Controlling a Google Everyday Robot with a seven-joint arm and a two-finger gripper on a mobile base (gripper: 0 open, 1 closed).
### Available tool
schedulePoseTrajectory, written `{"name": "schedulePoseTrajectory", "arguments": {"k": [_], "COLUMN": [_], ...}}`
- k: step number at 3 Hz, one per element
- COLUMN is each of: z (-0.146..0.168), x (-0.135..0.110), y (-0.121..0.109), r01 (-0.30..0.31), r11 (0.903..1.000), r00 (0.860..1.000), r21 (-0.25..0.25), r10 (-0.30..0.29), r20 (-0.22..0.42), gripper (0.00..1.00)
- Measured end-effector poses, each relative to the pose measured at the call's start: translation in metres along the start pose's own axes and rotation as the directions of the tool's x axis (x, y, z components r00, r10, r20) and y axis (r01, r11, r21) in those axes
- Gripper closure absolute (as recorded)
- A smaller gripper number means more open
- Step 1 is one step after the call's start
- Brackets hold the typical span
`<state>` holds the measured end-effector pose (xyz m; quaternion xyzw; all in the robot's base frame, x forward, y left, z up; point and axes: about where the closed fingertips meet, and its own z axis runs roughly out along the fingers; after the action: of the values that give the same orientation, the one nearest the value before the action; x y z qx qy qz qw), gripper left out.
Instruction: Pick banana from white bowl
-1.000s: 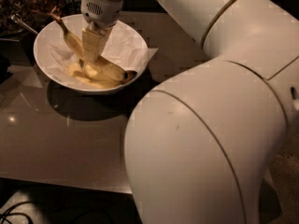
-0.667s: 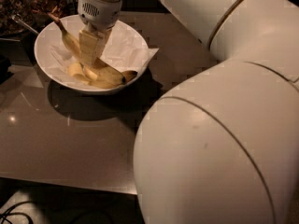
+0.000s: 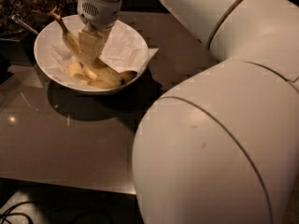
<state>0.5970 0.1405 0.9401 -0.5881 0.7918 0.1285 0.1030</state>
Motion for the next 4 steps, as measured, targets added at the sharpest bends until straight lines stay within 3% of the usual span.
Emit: {"name": "schedulePoseTrajectory", "arguments": {"k": [1, 2, 4], "z": [-0.01, -0.028, -0.027], "x": [-0.005, -0.01, -0.013], "y": [0.022, 0.06, 0.057], "r01": [0.001, 0.003, 0.005], "r11": [0.9999, 0.9969, 0.9967], "r00": [1.0, 0.999, 1.0], "r21": [0.014, 0.079, 0.081], "r10": [-0.001, 0.0, -0.003], "r20": [-0.029, -0.039, -0.028], "gripper": [1.0, 1.0, 1.0]}}
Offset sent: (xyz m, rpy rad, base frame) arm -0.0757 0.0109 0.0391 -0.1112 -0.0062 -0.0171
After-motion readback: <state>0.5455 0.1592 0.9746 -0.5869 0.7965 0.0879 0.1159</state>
